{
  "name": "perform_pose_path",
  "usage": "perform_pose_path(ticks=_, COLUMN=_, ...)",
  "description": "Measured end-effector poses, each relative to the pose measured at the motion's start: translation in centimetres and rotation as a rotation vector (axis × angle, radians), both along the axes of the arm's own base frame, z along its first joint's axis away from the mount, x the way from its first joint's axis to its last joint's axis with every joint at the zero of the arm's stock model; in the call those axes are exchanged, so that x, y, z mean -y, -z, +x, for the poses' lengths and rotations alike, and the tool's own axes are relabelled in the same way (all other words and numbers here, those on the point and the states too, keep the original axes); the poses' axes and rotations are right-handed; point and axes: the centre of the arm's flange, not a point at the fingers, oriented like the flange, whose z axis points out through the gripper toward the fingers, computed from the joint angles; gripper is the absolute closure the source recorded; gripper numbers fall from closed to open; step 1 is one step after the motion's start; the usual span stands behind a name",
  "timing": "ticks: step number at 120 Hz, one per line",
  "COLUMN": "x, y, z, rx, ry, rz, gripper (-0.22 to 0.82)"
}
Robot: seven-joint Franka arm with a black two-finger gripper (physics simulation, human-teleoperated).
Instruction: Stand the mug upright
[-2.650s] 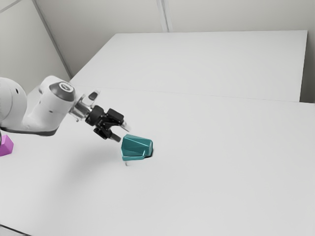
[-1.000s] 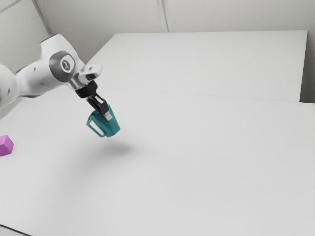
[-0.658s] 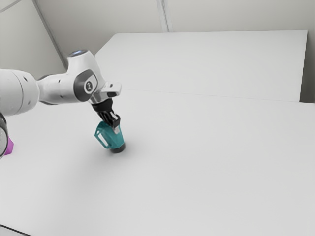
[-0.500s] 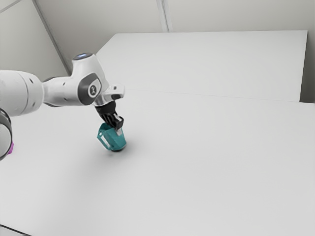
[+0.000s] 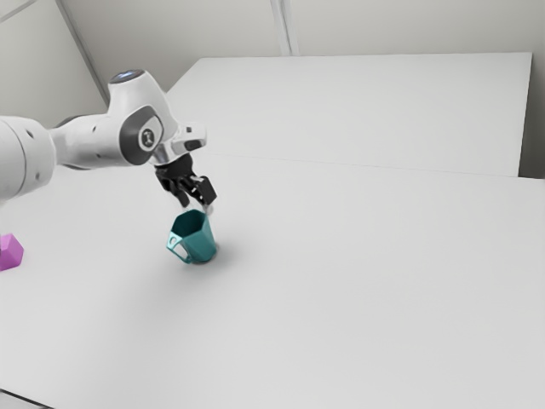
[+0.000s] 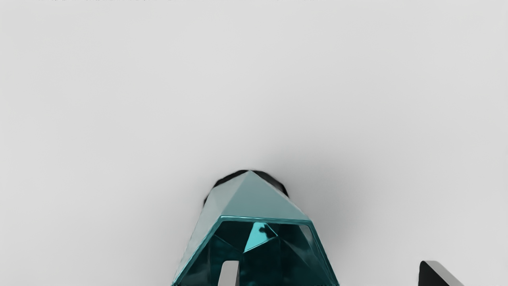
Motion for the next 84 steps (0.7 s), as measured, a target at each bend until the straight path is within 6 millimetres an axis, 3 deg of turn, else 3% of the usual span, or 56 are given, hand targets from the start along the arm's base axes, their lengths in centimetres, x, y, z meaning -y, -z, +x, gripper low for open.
perform_pose_path(ticks=16, x=-0.5, y=-4.1, z=0.8, rx=0.025, ry=-0.020, rz=-0.008, gripper=0.07)
perform_pose_path(ticks=37, x=-0.4, y=-15.0, z=2.2, rx=0.091, ry=-0.021, rz=-0.019, gripper=0.03)
perform_pose_path(ticks=52, x=0.1, y=-20.7, z=0.5, rx=0.109, ry=-0.014, rz=-0.017, gripper=0.02)
perform_pose_path(ticks=61, x=0.3, y=-21.9, z=-0.4, rx=0.095, ry=-0.014, rz=-0.019, gripper=0.01)
perform_pose_path(ticks=84, x=0.5, y=-21.8, z=-1.1, rx=0.046, ry=-0.020, rz=-0.028, gripper=0.00)
